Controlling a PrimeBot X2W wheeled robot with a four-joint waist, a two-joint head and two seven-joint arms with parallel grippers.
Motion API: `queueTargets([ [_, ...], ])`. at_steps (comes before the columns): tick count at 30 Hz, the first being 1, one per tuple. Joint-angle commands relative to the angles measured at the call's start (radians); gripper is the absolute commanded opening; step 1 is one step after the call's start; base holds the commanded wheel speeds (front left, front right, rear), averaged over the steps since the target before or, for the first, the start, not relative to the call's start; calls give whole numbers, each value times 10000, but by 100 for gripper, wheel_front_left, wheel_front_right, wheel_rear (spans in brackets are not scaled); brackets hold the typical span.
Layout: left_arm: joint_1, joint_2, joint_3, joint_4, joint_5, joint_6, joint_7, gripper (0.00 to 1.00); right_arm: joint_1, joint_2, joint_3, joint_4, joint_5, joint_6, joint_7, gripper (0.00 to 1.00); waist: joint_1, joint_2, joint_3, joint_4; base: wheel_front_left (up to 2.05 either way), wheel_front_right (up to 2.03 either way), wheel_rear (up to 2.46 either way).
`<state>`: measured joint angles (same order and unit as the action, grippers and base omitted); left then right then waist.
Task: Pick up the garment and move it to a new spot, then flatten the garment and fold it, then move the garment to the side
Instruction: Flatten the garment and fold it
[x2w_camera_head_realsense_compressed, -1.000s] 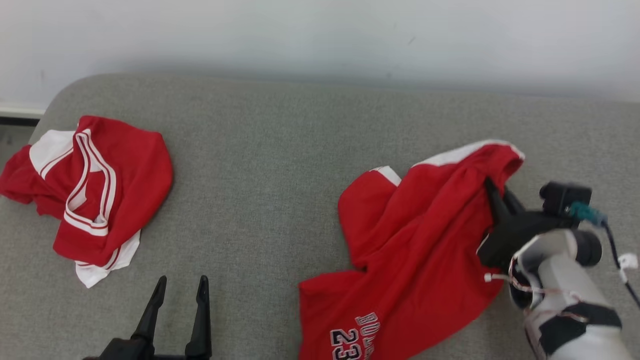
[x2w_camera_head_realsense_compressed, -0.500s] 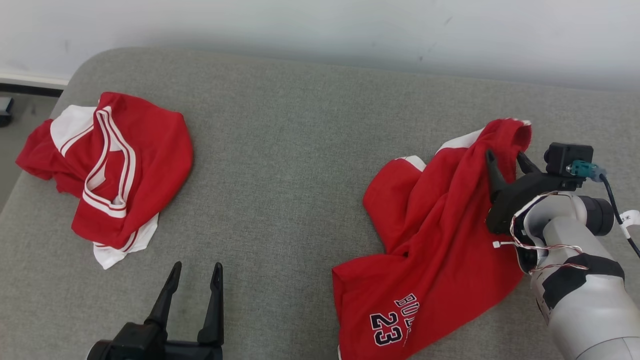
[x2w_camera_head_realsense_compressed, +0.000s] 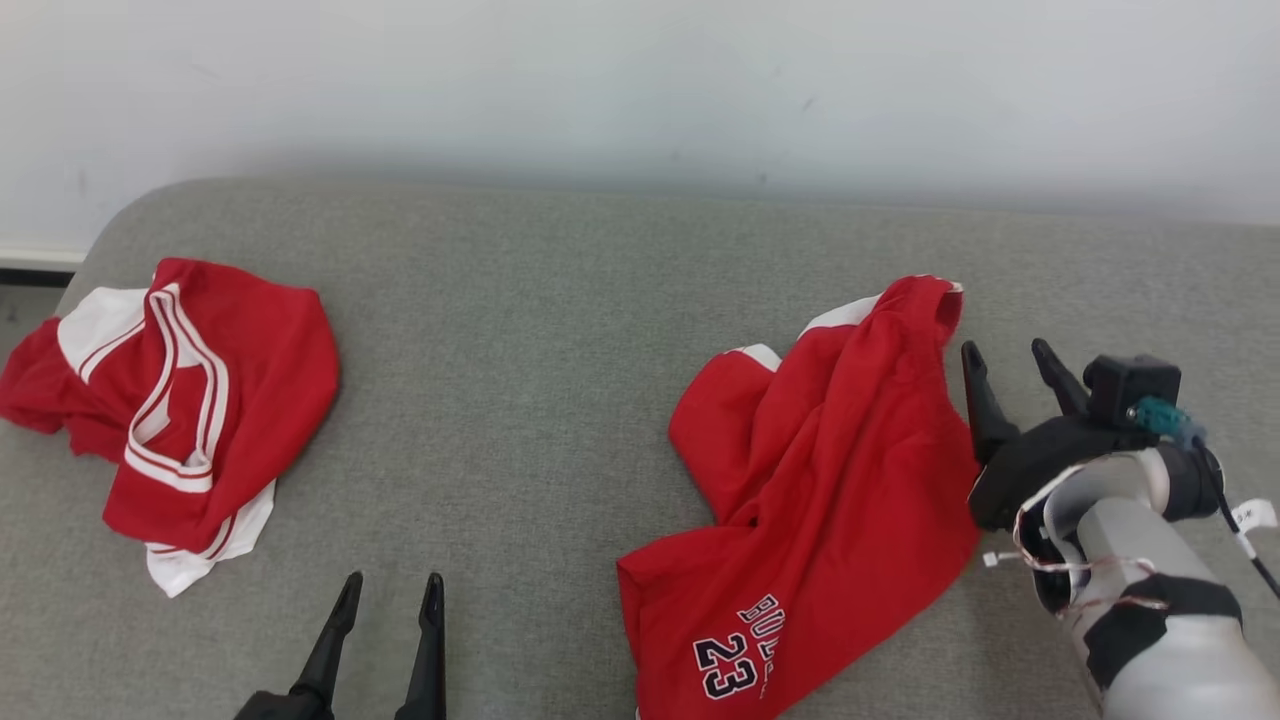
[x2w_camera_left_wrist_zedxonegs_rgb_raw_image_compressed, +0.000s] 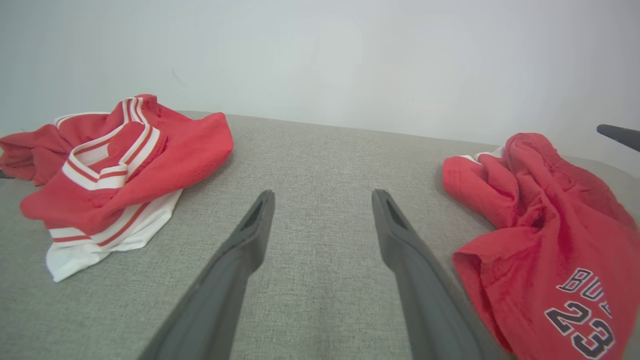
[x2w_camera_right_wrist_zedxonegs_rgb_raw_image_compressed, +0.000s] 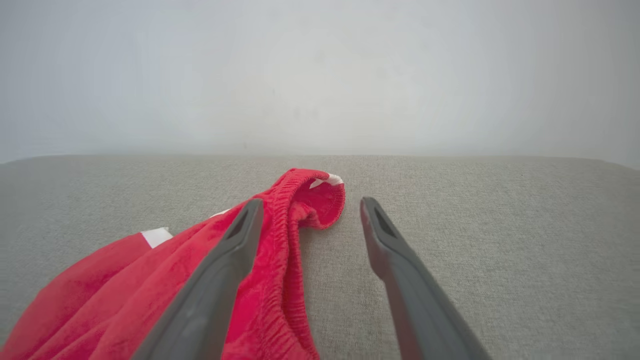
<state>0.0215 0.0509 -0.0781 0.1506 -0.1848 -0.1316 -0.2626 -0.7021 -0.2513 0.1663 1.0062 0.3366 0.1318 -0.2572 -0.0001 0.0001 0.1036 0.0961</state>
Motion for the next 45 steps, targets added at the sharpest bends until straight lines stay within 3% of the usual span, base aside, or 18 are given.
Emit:
queueTargets([
  [1, 110, -9, -11, -80, 12, 21, -22, 100, 460, -34, 79, -310, 115, -24, -68, 100, 1, -1, -227, -248, 0, 0, 0],
  [13, 439, -8, -698, -73, -40, 21, -22, 100, 4141, 385, -986, -5194, -327, -24, -77, 100, 1, -1, -524, -587, 0, 0, 0],
  [20, 568, 60, -1482, 238, -189, 21, -22, 100, 5811, 1053, -1720, -6950, -730, -24, -79, 100, 1, -1, -473, -621, 0, 0, 0],
  [27, 517, 468, -2712, 804, -535, 21, -22, 100, 6513, 1487, -1903, -7360, -848, -24, -79, 100, 1, -1, -338, -672, 0, 0, 0],
  [37, 71, 1379, -5072, 1738, -1913, 21, -22, 100, 6539, 1608, -1960, -7449, -929, -24, -80, 100, 1, -1, -203, -756, 0, 0, 0],
  [45, -391, 1433, -5876, 2321, -2622, 21, -22, 100, 6503, 1662, -1884, -7304, -987, -24, -80, 100, 1, -1, -261, -804, 0, 0, 0],
])
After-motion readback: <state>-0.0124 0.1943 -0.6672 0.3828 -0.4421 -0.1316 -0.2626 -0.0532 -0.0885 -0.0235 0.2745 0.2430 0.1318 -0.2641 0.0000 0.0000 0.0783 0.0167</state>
